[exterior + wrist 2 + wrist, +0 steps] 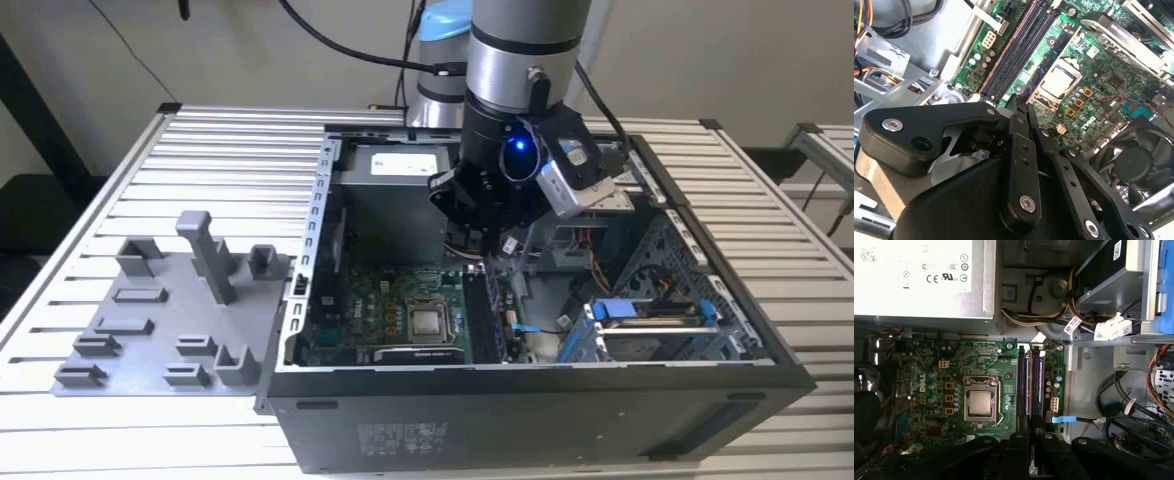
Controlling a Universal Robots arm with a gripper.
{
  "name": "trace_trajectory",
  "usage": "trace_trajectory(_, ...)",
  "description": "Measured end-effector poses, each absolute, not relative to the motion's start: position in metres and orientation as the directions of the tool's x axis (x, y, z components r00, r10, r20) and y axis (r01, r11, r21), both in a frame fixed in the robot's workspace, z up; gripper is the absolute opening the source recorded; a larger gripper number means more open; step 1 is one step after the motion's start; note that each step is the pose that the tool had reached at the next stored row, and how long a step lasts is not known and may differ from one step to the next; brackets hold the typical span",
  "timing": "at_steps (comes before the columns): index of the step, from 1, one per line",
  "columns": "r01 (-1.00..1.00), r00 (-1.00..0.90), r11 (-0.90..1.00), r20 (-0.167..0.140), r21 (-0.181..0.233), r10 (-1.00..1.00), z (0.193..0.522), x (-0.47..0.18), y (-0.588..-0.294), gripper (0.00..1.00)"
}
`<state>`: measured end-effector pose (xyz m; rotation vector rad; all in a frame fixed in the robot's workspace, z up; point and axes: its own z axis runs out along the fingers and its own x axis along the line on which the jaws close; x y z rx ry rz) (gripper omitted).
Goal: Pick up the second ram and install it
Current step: 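Insert the second ram into the second slot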
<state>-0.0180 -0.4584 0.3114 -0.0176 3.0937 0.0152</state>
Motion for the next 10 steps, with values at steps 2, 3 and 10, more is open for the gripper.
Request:
trace_trajectory(2,-0.012,-0.999,1.000,-0.048,0.010,-0.011,0.308,-0.018,-0.460,0.14)
trace_trajectory(3,-0.012,-0.999,1.000,-0.048,0.010,-0.011,0.306,-0.018,-0.461,0.14)
trace_trajectory(10,-0.012,-0.999,1.000,-0.048,0.010,-0.011,0.293,-0.018,-0.466,0.14)
